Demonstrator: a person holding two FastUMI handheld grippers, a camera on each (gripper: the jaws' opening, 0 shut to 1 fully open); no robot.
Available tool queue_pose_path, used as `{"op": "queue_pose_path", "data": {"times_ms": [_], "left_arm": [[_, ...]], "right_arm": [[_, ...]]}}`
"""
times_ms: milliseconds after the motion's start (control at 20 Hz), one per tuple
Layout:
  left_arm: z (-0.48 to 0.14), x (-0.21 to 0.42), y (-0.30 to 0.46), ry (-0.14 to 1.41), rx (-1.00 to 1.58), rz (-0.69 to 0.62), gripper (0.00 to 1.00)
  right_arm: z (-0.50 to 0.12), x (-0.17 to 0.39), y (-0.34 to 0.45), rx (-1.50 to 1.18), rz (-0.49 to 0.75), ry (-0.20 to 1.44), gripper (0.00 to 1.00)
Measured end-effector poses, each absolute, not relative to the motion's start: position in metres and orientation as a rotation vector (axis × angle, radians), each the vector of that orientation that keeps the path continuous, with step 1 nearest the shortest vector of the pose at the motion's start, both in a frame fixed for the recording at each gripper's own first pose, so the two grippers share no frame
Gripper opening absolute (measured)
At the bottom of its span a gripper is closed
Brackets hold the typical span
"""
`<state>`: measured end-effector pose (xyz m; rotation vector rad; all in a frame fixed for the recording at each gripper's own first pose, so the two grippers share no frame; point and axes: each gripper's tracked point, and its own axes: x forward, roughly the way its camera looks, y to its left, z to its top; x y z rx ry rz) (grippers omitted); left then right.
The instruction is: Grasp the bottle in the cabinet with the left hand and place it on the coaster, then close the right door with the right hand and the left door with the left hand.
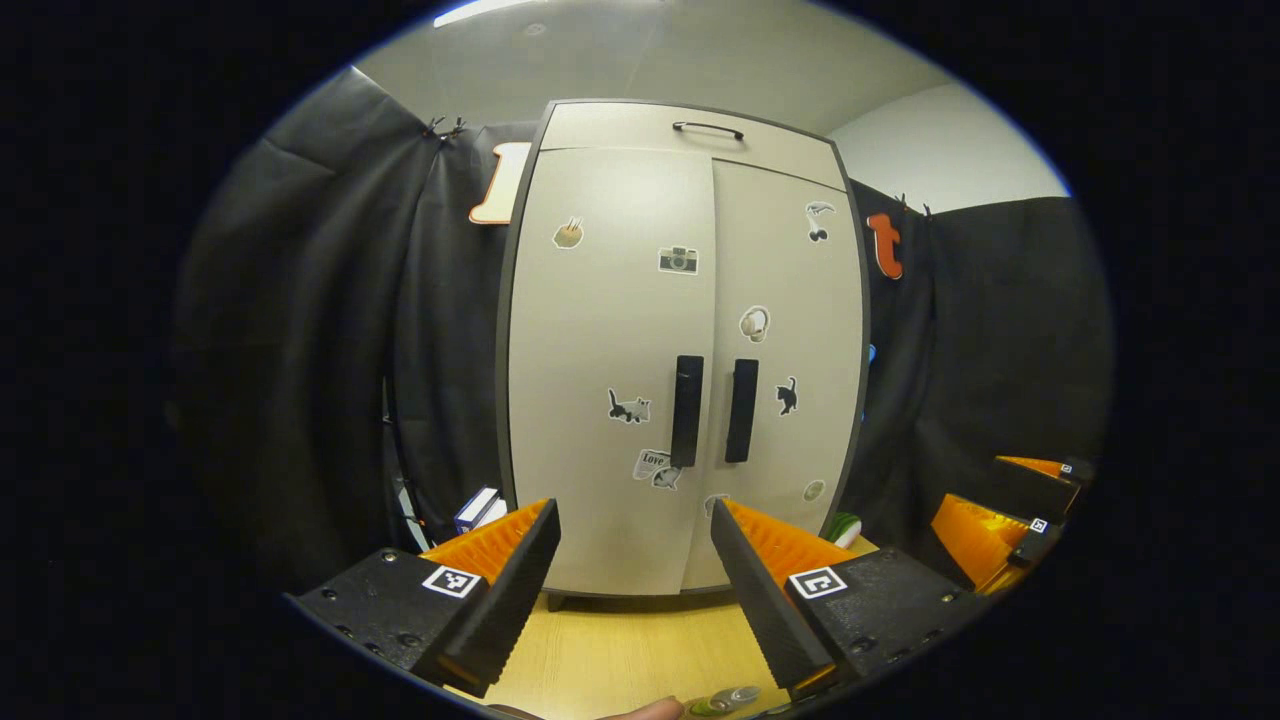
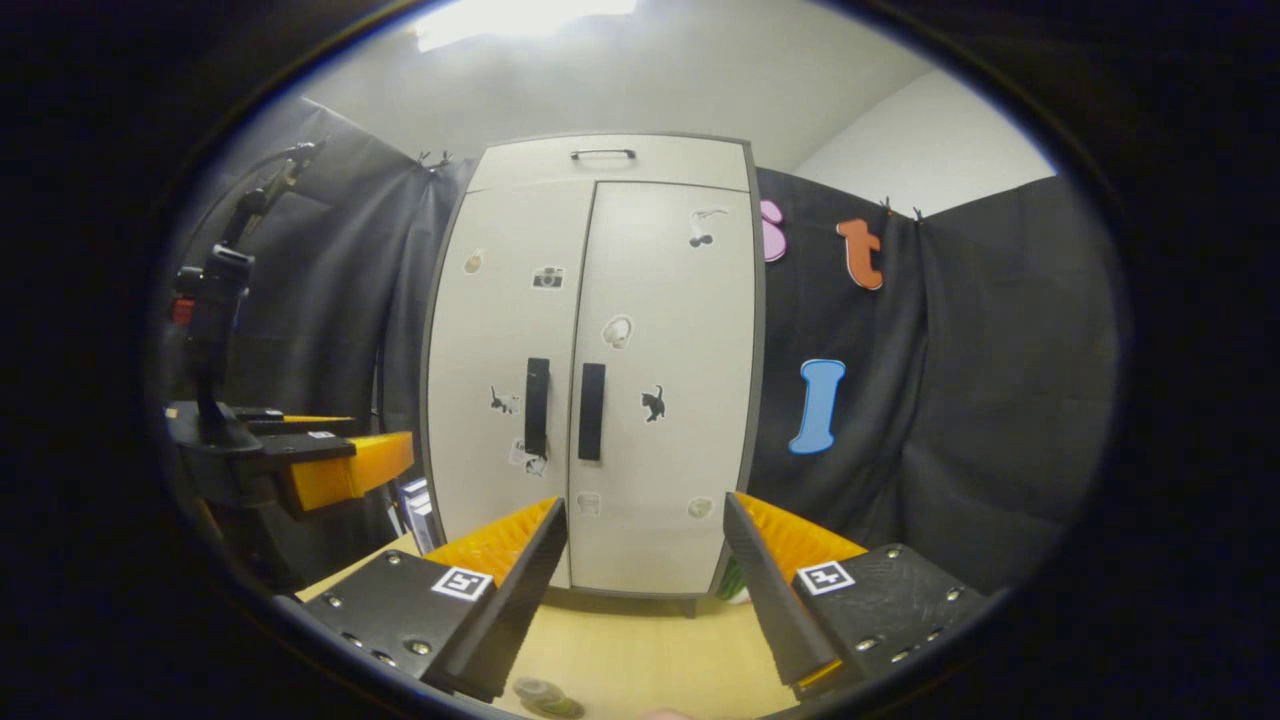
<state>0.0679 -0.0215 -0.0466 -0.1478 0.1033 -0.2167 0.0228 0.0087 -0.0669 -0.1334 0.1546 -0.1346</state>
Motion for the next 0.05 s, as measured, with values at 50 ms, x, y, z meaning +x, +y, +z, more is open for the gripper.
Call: {"op": "queue_pose_path", "data": {"times_ms": [50], "left_arm": [[-0.047,0.0694,-0.0221,0.103,-0.149,-0.212,0.96]], "right_arm": [[-0.0681,0.0241,0.0066,-0.136,-0.134,0.16,0.95]]}}
